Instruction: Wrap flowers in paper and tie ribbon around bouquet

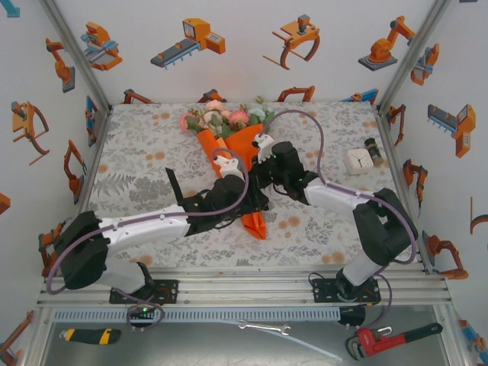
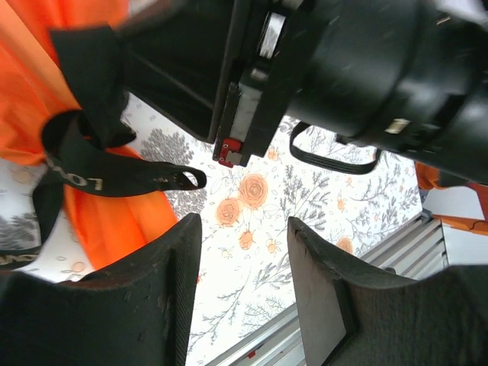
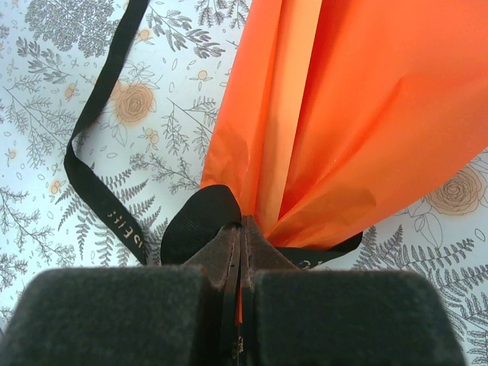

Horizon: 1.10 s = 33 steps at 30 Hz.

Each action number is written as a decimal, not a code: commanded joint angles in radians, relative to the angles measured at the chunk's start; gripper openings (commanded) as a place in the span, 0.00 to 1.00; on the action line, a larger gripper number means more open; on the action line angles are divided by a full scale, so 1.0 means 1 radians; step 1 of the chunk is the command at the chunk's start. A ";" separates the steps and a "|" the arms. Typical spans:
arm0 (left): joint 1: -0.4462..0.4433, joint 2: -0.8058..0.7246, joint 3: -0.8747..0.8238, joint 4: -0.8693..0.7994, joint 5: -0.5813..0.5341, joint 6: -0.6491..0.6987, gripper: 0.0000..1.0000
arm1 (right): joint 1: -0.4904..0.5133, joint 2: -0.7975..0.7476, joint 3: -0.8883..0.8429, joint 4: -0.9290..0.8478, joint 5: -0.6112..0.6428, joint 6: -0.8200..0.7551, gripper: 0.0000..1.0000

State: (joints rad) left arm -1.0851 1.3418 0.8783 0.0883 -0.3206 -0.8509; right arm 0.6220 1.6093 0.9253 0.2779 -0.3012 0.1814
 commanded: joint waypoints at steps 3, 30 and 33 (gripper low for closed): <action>0.097 -0.191 -0.007 -0.230 -0.118 0.141 0.50 | -0.007 -0.040 0.027 -0.012 -0.053 -0.045 0.00; 0.472 0.070 -0.103 0.264 0.650 -0.350 0.31 | 0.001 -0.055 -0.004 -0.011 -0.237 -0.114 0.00; 0.472 0.066 -0.107 0.248 0.641 -0.350 0.19 | 0.001 -0.051 -0.004 -0.007 -0.237 -0.107 0.00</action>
State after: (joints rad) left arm -0.6144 1.4284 0.7845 0.2981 0.3145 -1.1744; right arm 0.6224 1.5726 0.9249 0.2512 -0.5159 0.0776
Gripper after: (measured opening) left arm 0.206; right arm 0.003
